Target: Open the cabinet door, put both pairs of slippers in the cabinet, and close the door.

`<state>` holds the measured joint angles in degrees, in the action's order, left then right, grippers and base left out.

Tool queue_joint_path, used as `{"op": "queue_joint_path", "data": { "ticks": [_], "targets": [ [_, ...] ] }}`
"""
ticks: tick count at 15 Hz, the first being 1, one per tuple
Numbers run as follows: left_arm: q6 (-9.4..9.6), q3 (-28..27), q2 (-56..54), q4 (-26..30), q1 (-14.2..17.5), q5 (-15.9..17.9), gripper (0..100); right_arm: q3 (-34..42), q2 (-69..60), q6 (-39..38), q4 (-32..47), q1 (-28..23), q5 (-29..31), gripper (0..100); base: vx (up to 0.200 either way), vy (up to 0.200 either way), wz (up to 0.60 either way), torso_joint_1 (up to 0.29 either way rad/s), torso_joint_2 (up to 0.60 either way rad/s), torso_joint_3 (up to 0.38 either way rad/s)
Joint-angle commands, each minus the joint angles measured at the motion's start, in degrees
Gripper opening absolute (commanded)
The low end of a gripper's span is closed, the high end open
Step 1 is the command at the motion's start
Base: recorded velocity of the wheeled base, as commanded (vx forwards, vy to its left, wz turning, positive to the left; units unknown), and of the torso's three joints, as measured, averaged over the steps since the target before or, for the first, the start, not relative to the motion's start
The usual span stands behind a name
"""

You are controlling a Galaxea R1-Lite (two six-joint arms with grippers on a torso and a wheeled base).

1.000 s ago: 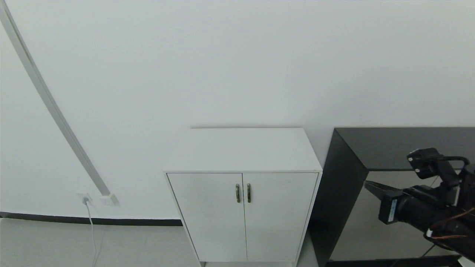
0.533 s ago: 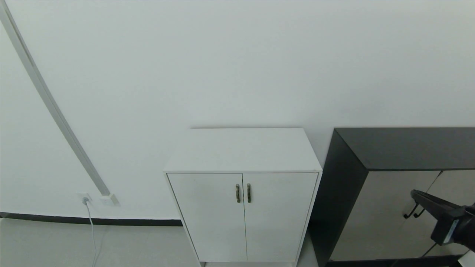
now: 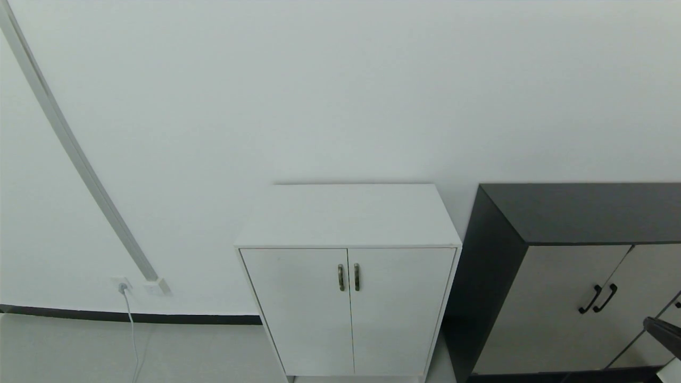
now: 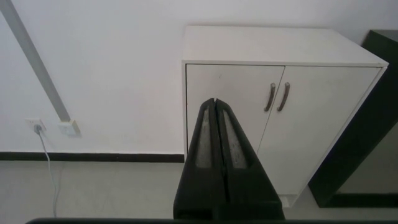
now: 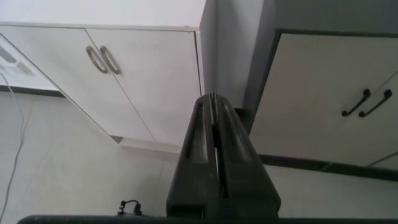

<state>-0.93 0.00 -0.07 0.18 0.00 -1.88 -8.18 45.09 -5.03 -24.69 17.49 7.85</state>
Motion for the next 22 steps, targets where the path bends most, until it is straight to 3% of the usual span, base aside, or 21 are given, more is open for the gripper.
{"op": "queue_joint_path", "data": {
  "ticks": [1,5,14,17,18,20,22],
  "targets": [
    [0.05,0.0,0.07,-0.01,0.0,-0.06,0,0.18,-8.53,-0.06,5.44,0.0,0.24,0,0.0,0.0,0.0,0.0,0.0,0.0],
    [0.05,0.0,0.07,-0.01,0.0,0.03,0,-0.17,-19.08,0.02,17.22,0.0,0.32,0,0.0,0.0,0.0,0.0,0.0,0.0],
    [-0.13,0.0,0.07,-0.01,0.0,-0.06,0,0.88,-36.22,1.17,34.09,-0.44,4.28,0,0.0,0.0,0.0,0.0,0.0,0.0],
    [-0.22,0.0,0.07,-0.01,0.0,-0.14,0,2.47,-39.03,2.4,33.91,0.08,2.7,0,0.0,0.0,0.0,0.0,0.0,0.0],
    [-0.13,0.0,0.07,-0.01,0.0,-0.06,0,3.08,-40.26,3.19,32.86,0.08,-0.56,0,0.0,0.0,0.0,0.0,0.0,0.0],
    [-0.13,0.0,0.07,-0.01,0.0,-0.06,0,5.19,-40.26,3.19,28.55,0.08,-5.48,0,0.0,0.0,0.0,0.0,0.0,0.0],
    [-0.13,0.0,0.07,-0.01,0.0,-0.06,0,8.18,-39.29,4.33,24.33,0.35,-6.71,0,0.0,0.0,0.0,0.0,0.0,0.0]
  ]
}}
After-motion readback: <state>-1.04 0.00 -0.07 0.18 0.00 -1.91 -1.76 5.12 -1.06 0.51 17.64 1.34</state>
